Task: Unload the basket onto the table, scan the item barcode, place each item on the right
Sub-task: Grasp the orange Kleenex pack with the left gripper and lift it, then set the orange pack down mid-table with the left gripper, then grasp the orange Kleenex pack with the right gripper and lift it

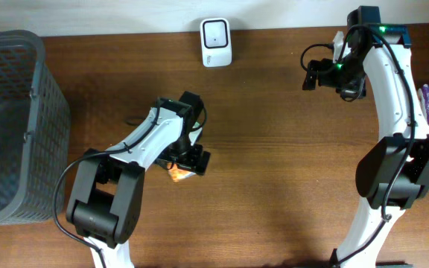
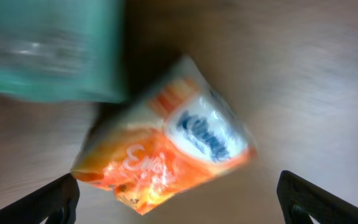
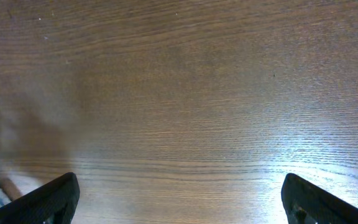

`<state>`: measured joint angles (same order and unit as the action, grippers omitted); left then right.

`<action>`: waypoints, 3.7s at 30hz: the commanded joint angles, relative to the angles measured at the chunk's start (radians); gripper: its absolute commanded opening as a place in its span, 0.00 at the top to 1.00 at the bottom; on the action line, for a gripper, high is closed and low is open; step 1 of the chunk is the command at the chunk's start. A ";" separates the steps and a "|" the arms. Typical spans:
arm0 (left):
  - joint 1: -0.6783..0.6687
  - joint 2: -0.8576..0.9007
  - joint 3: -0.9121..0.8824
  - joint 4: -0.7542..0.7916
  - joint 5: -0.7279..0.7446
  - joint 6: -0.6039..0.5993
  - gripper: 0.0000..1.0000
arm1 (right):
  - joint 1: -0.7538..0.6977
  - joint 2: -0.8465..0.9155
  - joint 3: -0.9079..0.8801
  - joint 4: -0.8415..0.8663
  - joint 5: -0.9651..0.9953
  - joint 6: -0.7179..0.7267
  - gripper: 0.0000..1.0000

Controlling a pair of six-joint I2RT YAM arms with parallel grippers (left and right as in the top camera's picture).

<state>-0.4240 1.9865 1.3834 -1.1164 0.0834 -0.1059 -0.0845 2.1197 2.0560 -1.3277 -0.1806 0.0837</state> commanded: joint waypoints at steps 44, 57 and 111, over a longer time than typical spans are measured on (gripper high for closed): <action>-0.105 -0.004 -0.049 0.137 0.204 -0.109 0.31 | -0.001 0.003 -0.005 0.000 0.009 0.010 0.01; -0.103 -0.005 -0.052 0.279 0.234 -0.200 1.00 | -0.001 0.003 -0.005 0.000 0.009 0.010 0.01; 0.226 -0.201 0.156 -0.119 -0.331 -0.201 0.01 | 0.579 0.047 -0.264 0.351 0.186 0.303 0.47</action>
<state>-0.2031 1.7840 1.5391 -1.2373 -0.2405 -0.3069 0.4778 2.1632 1.8153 -0.9958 -0.0830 0.3637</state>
